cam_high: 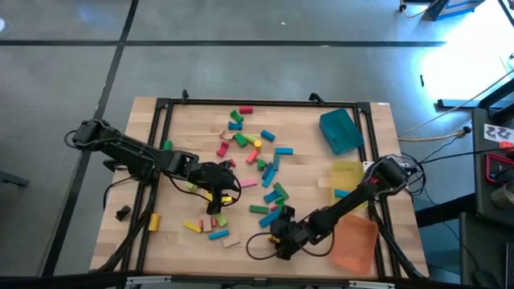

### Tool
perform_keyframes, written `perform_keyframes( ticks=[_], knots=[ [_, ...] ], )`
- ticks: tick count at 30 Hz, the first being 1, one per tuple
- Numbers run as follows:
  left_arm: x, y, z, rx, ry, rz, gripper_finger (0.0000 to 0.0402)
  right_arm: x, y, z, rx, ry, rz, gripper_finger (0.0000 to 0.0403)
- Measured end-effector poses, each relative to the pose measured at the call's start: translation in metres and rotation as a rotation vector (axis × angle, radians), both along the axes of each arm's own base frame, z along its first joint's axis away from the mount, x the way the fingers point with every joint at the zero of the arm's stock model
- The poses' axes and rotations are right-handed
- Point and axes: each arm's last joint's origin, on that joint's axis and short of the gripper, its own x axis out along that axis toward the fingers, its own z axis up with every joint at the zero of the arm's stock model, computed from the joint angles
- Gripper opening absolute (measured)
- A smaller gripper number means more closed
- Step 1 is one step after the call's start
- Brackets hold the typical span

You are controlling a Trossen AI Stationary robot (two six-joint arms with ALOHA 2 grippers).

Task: Sort blocks by size
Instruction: Put the yellow arch block into the orange bin

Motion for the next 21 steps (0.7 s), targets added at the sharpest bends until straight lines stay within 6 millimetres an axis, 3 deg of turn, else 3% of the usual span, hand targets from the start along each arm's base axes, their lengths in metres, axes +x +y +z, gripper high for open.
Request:
perform_keyframes(
  ticks=[6, 14, 21],
  knots=[
    [0.0000, 0.0000, 0.0000, 0.001, 0.000, 0.000, 0.0145, 0.0004, -0.0003, -0.0016, -0.013, -0.005, -0.008, 0.0261],
    [0.0000, 0.0000, 0.0000, -0.001, 0.000, 0.000, 0.0145, 0.0009, -0.0003, -0.0015, -0.007, -0.007, -0.008, 0.0143],
    [0.0000, 0.0000, 0.0000, -0.002, 0.000, 0.002, 0.0145, -0.0011, 0.0016, 0.0053, 0.068, 0.032, 0.051, 0.0140]
  ],
)
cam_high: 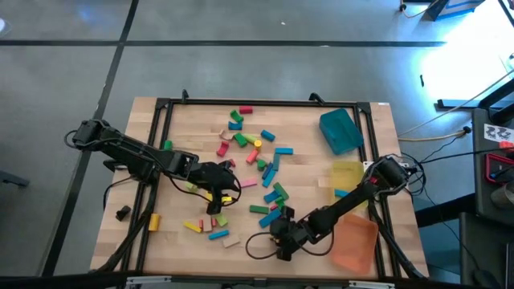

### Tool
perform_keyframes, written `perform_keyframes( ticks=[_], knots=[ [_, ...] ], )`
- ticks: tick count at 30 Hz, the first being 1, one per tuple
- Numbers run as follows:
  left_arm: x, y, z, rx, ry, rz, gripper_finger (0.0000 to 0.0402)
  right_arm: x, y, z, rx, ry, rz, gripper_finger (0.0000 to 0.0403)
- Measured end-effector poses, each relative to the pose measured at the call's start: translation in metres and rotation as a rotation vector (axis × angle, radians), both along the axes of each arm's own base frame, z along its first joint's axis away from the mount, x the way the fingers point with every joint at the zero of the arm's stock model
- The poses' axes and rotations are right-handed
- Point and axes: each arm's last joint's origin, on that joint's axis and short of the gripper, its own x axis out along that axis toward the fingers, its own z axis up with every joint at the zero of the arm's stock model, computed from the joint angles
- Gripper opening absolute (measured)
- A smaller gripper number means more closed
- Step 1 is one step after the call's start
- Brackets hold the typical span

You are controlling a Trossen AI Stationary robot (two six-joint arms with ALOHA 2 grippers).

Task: Sort blocks by size
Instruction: Put the yellow arch block into the orange bin

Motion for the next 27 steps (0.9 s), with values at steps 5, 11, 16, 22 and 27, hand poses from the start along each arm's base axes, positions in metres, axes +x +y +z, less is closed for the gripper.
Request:
perform_keyframes(
  ticks=[5, 11, 16, 22, 27],
  knots=[
    [0.000, 0.000, 0.000, 0.000, 0.000, 0.000, 0.0145, -0.006, 0.000, 0.035, 0.024, 0.114, 0.058, 0.0145],
    [0.000, 0.000, 0.000, 0.000, -0.001, 0.000, 0.0145, -0.015, -0.001, 0.088, 0.006, 0.386, 0.114, 0.0149],
    [0.000, 0.000, 0.000, 0.000, 0.000, 0.000, 0.0145, -0.033, 0.000, 0.115, -0.006, 0.595, 0.095, 0.0147],
    [0.000, 0.000, 0.000, 0.003, 0.000, -0.002, 0.0145, -0.069, 0.013, 0.116, -0.130, 0.773, 0.057, 0.0149],
    [0.000, 0.000, 0.000, 0.012, -0.002, -0.010, 0.0145, -0.100, 0.025, 0.118, -0.231, 0.876, -0.011, 0.0149]
  ],
)
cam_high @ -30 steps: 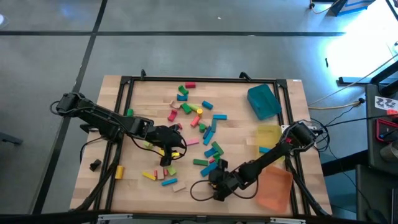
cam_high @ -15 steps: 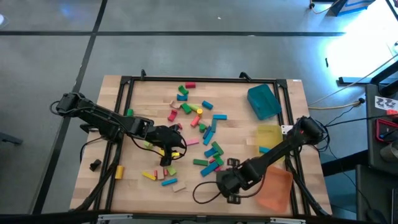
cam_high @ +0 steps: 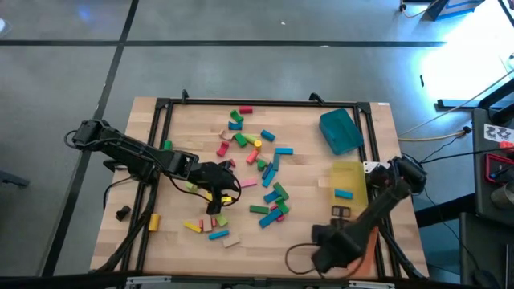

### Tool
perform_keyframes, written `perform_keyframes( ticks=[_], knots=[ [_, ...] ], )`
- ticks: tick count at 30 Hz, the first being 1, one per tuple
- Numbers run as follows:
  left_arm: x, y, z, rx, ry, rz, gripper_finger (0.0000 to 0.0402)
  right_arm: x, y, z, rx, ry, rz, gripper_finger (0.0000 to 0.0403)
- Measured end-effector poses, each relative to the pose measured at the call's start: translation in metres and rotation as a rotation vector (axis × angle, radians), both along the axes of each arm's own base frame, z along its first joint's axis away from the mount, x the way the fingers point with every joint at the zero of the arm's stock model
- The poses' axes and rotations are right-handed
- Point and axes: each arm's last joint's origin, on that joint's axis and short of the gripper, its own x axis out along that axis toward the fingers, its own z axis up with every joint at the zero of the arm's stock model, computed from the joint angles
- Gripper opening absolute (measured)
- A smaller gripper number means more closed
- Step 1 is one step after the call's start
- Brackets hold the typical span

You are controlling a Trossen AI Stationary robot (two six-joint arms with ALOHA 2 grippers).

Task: Sort blocks by size
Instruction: Put the yellow arch block into the orange bin, then put the light green arch block into the orange bin

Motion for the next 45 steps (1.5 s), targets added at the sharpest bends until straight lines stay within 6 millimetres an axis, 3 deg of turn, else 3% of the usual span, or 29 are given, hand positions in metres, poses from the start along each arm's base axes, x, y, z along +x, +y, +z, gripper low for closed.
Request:
perform_keyframes(
  ticks=[7, 14, 29, 37, 45],
  knots=[
    [0.000, 0.000, 0.000, 0.001, 0.000, -0.001, 0.0145, -0.024, 0.023, -0.001, -0.013, -0.028, -0.032, 0.0152],
    [0.000, 0.000, 0.000, 0.003, -0.001, -0.002, 0.0145, -0.036, 0.039, -0.002, 0.022, -0.097, 0.028, 0.0167],
    [0.000, 0.002, 0.000, 0.020, -0.004, 0.021, 0.0145, -0.036, 0.041, -0.002, 0.024, -0.102, -0.032, 0.0174],
    [0.000, 0.003, 0.000, 0.045, -0.004, 0.048, 0.0145, -0.036, 0.041, -0.002, 0.021, -0.103, -0.049, 0.0224],
    [-0.039, 0.013, 0.015, 0.028, 0.210, 0.131, 0.0145, -0.035, 0.040, -0.002, 0.003, -0.135, -0.042, 0.0248]
  ],
)
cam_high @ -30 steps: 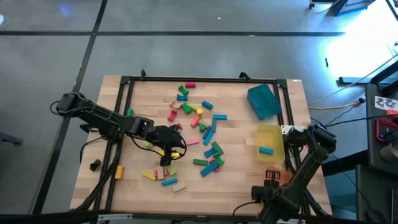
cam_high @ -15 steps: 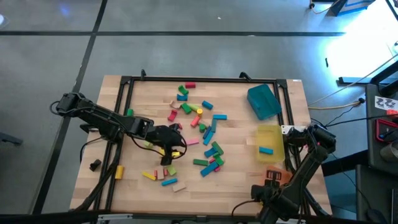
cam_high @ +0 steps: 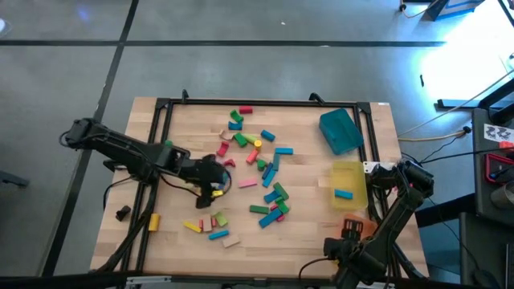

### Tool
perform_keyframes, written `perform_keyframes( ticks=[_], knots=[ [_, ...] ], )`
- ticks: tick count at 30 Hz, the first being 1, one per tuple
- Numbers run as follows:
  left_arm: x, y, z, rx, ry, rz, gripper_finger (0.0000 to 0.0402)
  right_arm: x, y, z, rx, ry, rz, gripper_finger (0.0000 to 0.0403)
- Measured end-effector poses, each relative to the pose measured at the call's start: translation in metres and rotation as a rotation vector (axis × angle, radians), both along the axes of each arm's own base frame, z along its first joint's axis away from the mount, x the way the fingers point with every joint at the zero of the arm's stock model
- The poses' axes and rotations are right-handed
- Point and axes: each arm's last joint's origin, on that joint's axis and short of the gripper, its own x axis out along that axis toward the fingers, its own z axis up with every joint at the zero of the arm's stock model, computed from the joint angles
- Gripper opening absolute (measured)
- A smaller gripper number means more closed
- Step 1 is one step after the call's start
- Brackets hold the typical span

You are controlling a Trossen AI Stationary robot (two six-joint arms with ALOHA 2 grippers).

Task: Sort blocks by size
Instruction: Put the light green arch block into the orange bin

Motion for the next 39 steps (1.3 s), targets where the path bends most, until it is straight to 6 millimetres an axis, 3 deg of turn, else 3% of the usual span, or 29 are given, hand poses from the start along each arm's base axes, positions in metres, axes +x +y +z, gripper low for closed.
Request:
perform_keyframes(
  ticks=[8, 15, 25, 39],
  knots=[
    [-0.046, 0.013, 0.000, -0.100, 0.272, 0.416, 0.0145, 0.004, -0.001, 0.000, -0.054, -0.109, 0.015, 0.0248],
    [-0.062, 0.019, -0.008, -0.041, 0.429, 0.674, 0.0145, 0.009, 0.001, 0.000, -0.084, -0.225, 0.026, 0.0248],
    [-0.054, 0.017, -0.036, -0.020, 0.478, 0.728, 0.0145, 0.014, 0.008, 0.000, -0.013, -0.292, 0.015, 0.0248],
    [-0.053, 0.017, -0.038, -0.105, 0.554, 0.673, 0.0145, 0.016, 0.009, 0.000, -0.008, -0.312, 0.014, 0.0248]
  ],
)
